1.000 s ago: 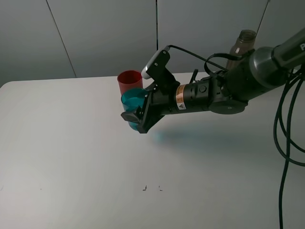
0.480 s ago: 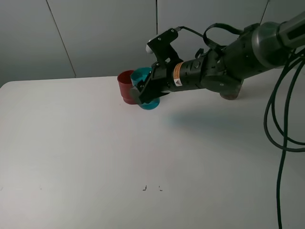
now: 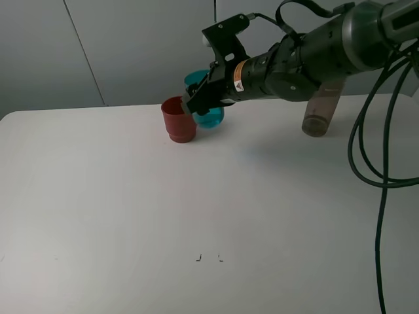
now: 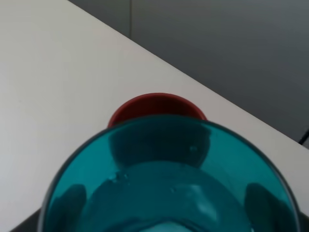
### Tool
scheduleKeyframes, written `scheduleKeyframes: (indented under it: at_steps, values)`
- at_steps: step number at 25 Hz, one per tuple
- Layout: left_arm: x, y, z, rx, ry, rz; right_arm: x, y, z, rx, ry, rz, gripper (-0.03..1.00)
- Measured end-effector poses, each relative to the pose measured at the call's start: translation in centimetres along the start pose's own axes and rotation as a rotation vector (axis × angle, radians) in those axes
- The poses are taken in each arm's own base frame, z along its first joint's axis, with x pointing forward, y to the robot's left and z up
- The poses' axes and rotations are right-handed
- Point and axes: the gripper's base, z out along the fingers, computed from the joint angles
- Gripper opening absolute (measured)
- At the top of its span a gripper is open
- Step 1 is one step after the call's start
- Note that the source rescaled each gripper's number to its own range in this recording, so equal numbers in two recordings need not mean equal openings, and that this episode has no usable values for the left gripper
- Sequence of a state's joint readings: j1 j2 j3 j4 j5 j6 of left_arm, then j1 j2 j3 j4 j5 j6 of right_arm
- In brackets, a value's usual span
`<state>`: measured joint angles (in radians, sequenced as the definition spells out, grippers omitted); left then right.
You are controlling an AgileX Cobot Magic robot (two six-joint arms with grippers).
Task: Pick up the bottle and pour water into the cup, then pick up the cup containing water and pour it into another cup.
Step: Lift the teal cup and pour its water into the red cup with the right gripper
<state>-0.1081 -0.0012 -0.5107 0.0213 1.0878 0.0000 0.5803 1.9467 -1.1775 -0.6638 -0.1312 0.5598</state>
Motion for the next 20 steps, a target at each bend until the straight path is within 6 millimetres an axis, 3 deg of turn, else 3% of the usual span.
scheduleKeyframes:
  at_steps: [20]
  values:
    - [0.0, 0.0, 0.0, 0.0, 0.0, 0.0, -5.5, -1.5, -0.2, 0.09, -0.082, 0.055, 0.12]
